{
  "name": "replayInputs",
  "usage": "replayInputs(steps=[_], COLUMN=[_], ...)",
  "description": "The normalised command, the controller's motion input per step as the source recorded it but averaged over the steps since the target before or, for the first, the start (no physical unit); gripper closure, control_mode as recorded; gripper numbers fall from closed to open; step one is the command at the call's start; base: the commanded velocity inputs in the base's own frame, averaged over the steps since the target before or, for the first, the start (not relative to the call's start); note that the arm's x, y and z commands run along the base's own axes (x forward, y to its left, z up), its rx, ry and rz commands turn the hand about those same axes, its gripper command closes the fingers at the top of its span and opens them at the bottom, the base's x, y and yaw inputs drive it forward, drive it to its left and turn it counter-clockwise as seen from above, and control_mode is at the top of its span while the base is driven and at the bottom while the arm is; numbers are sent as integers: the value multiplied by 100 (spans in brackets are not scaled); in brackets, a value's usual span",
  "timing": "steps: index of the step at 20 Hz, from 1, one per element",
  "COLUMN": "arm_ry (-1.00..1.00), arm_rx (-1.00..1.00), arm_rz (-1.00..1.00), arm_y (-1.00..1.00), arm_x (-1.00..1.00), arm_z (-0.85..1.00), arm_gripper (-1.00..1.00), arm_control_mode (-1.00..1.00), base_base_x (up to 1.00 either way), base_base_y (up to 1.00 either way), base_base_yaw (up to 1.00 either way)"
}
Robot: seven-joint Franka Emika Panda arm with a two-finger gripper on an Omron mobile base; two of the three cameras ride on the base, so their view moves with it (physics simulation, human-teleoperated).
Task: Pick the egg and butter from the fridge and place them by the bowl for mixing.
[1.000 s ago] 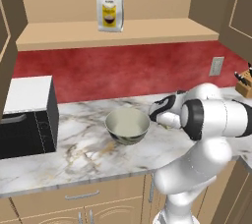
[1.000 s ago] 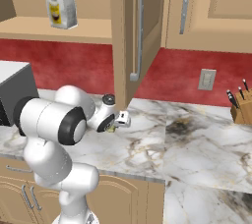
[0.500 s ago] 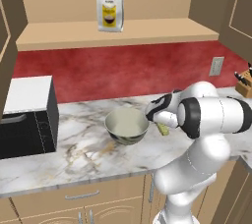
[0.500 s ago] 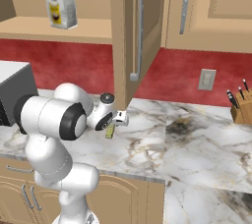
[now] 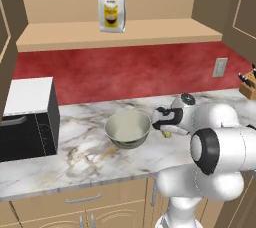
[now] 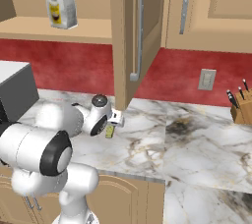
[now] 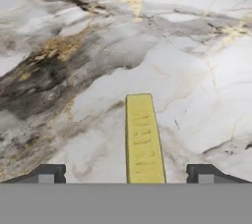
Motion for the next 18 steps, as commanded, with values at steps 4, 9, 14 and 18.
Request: replayInputs(steps=[4, 9, 14, 18], arm_ry=[-5, -1, -3, 0], arm_rx=[3, 5, 9, 13], arm_rz=[-13, -15, -7, 0], arm_y=[23, 9, -16, 0], arm_x=[-100, -100, -100, -100], arm_z=[100, 100, 89, 100], arm_gripper=[-100, -100, -100, -100], arm_control_mode=[-100, -100, -100, -100], base_base_x=[0, 0, 0, 0], base_base_y=[0, 0, 0, 0], base_base_yaw=[0, 0, 0, 0])
